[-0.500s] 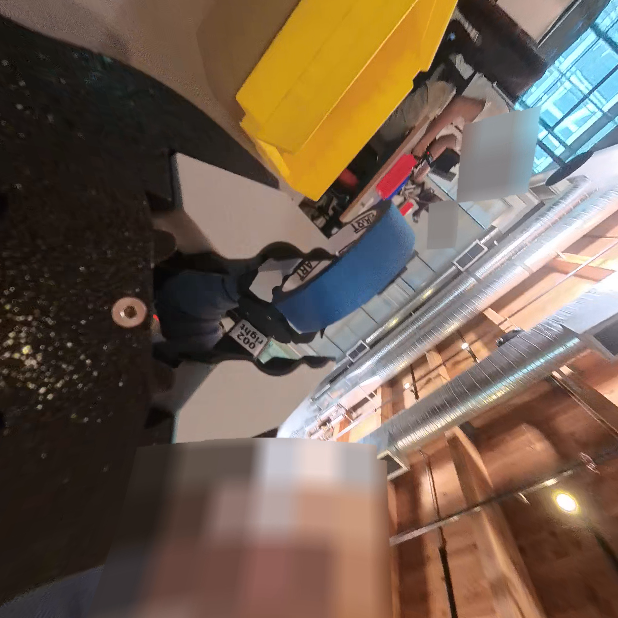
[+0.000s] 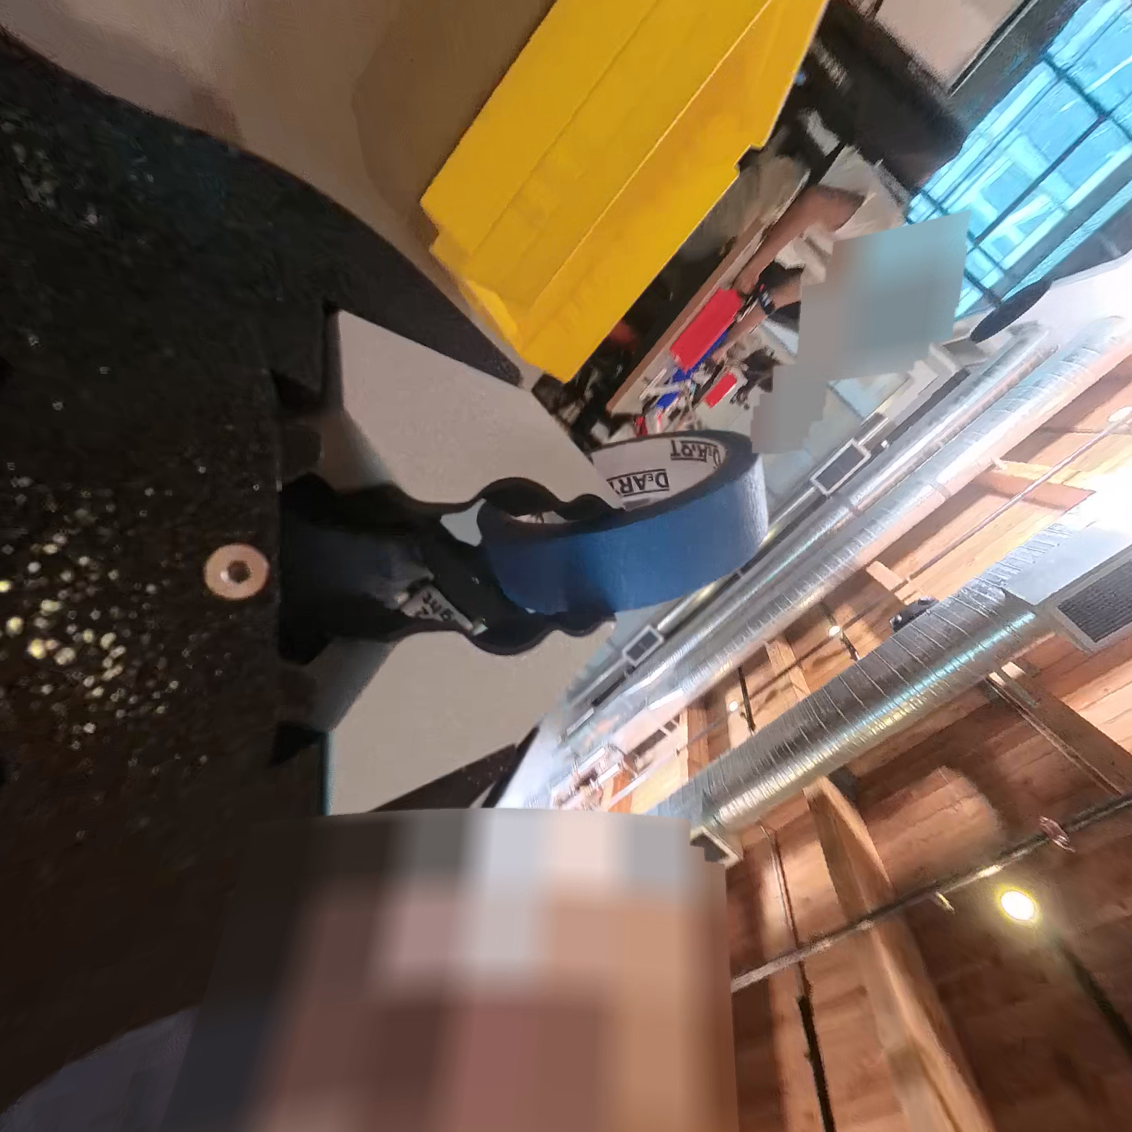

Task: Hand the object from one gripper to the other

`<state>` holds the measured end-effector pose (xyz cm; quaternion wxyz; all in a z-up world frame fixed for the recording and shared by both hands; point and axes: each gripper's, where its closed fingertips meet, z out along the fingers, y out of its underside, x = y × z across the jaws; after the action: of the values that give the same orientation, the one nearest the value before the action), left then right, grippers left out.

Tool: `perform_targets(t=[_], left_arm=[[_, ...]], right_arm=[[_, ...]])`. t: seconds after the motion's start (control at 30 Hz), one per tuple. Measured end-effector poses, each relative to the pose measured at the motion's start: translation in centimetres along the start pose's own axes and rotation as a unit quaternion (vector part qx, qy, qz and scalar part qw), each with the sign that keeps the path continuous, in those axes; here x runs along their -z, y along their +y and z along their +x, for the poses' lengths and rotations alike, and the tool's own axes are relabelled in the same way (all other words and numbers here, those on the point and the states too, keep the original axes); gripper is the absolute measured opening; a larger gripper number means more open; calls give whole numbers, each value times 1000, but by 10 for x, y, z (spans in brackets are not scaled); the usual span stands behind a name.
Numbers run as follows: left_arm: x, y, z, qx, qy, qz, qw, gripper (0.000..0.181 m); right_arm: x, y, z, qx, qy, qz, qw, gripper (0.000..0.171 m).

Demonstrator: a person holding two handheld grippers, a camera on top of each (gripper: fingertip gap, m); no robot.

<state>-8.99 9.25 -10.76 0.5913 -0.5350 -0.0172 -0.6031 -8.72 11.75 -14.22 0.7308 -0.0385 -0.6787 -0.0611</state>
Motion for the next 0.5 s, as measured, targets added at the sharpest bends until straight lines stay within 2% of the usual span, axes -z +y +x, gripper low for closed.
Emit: perform_targets(t=[0.03,0.13,0.2,0.33,0.4,0.5], left_arm=[[1,-3,2,-20,-6,4,1000,26],[6,-14,10,-83,-19,17,996,26],[7,-16,14,-143,-36,9,989,26],[5,-14,28,-273,-58,-22,960,26],[3,-6,32,-336,-68,-55,938,27],[-1,16,41,-418,-46,-119,899,27]], right_arm=[[0,0,-1,-41,-11,12,999,37],[7,-2,2,-172,-50,58,982,55],[10,-5,7,-284,-80,89,951,59],[12,5,26,-504,-107,122,848,64],[9,14,32,-583,-114,112,797,65],[10,1,33,-673,-170,143,705,66]])
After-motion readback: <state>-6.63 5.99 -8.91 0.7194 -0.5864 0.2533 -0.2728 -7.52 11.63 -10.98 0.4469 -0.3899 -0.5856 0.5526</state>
